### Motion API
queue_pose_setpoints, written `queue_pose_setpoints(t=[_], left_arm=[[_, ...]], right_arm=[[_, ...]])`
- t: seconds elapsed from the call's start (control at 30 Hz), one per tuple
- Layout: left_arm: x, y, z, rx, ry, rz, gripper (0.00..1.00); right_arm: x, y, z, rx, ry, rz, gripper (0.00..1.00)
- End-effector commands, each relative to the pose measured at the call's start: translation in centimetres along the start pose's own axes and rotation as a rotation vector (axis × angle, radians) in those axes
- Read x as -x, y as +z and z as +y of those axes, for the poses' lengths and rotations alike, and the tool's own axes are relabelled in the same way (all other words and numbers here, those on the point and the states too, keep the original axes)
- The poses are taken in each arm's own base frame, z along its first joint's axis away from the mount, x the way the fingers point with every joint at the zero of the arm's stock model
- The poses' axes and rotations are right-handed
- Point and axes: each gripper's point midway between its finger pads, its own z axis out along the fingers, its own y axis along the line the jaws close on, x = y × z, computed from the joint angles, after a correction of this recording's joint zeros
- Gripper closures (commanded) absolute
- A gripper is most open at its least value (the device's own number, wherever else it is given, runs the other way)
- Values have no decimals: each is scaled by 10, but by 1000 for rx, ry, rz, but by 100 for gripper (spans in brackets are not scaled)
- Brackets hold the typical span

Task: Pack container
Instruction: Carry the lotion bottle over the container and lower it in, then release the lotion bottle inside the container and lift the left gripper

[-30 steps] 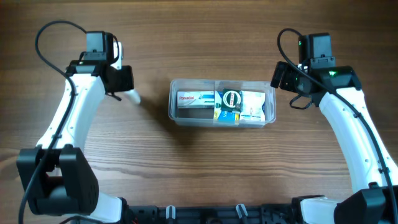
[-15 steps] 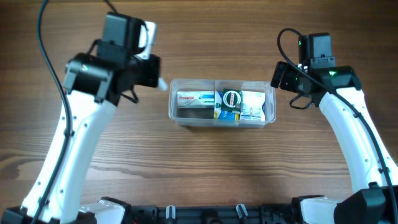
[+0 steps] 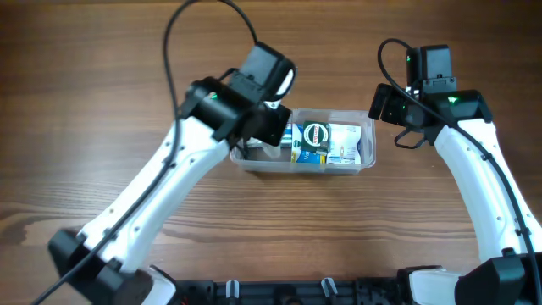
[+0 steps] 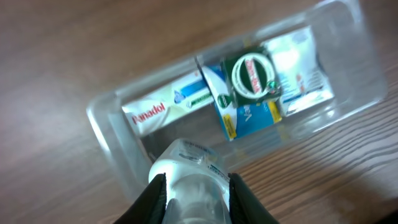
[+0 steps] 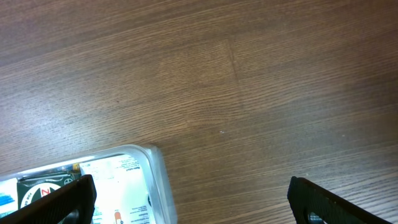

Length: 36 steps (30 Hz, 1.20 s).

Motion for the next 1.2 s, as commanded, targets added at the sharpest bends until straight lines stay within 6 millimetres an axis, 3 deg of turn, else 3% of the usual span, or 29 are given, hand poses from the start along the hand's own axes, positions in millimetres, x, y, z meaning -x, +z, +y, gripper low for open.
queue_pose_setpoints(t=[0.0,0.17,0.37,0.8,1.03,1.17], left_arm=[[-4,29,-1,21,-86,73,89],[-19,77,2,65,-169,197,89],[-31,111,0,96,-158,270,89],[-8,119,1,105,-142,176,91],[-23,115,-4,100,-133,233,90],[-29,107,-12,97,-111,248,80]], right_arm=[[4,2,-3,-15,0,-6,0],[4,2,-3,-15,-1,-6,0],[4,2,-3,-15,-1,-6,0],[4,2,-3,-15,0,-6,0],[4,2,-3,-15,0,-6,0],[4,2,-3,-15,0,-6,0]])
